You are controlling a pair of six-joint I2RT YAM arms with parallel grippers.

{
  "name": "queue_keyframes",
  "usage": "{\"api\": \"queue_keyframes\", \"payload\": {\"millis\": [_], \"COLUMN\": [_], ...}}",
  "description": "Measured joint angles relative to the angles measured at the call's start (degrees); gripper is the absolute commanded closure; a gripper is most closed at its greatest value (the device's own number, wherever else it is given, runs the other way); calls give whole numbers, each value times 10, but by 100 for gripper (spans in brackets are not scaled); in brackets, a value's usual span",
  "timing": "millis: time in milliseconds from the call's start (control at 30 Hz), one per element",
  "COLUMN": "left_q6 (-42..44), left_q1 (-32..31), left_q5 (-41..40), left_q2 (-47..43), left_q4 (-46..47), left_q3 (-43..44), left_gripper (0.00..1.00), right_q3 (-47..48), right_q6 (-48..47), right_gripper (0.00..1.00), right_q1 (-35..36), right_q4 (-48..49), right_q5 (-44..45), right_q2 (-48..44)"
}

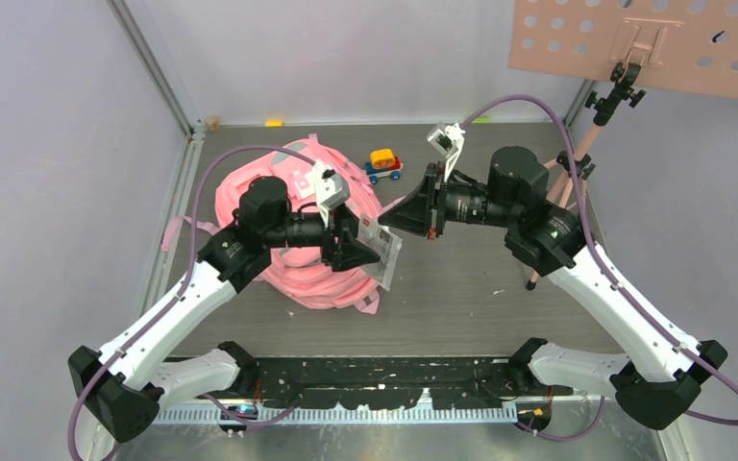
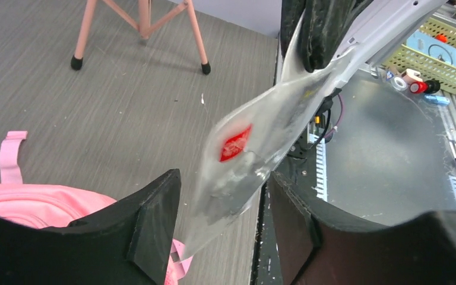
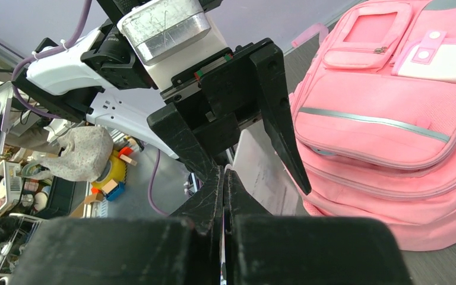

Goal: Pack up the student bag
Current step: Pick up the stationery from the center of the board.

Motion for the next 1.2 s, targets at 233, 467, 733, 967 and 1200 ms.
{"api": "queue_keyframes", "payload": {"millis": [233, 467, 733, 967, 1200], "left_q6": [4, -2, 1, 0, -16], "left_q1": [0, 0, -1, -1, 3], "left_q5": [-18, -1, 9, 4, -32], "left_q2": [0, 0, 0, 0, -2], "left_q4": [-2, 0, -3, -6, -5], "left_q3": [0, 0, 0, 0, 0], "left_gripper": [45, 84, 100, 100, 100], "right_q3": [0, 2, 2, -21, -93], "right_q6": [0, -5, -22, -32, -26], "right_gripper": [99, 99, 80, 10, 5], "right_q1": [0, 0, 0, 2, 0], "right_q4": [0, -9, -23, -23, 18], "right_q5": [-15, -17, 55, 173, 214], "right_q2": [1, 1, 0, -38, -111]}}
